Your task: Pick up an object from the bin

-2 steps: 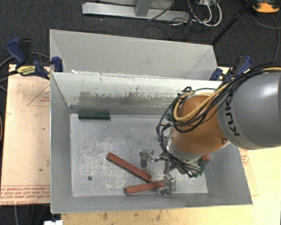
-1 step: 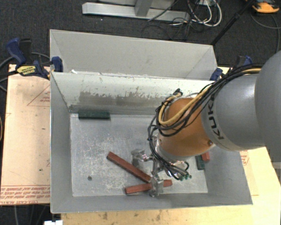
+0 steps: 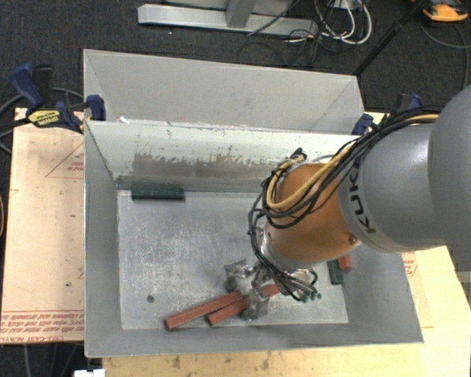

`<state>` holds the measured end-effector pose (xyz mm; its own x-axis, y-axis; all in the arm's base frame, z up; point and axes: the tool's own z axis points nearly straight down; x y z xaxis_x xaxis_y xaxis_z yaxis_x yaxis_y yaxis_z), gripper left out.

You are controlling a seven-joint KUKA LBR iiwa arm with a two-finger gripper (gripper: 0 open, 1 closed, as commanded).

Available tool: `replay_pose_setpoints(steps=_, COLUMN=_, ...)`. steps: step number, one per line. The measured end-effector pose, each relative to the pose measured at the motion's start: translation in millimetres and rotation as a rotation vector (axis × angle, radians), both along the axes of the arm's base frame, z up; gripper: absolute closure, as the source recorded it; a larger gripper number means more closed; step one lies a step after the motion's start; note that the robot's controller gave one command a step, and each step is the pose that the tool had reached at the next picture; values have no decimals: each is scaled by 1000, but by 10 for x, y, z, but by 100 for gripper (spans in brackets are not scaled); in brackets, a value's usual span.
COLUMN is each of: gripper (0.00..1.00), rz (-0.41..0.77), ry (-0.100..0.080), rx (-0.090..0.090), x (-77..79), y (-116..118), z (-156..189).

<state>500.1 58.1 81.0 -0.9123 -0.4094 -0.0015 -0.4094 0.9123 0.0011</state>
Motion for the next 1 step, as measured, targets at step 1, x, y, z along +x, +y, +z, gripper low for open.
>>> replay_pose_setpoints(steps=1, gripper=100, rz=-46, ry=-10, rx=0, x=135, y=-114, z=1316)
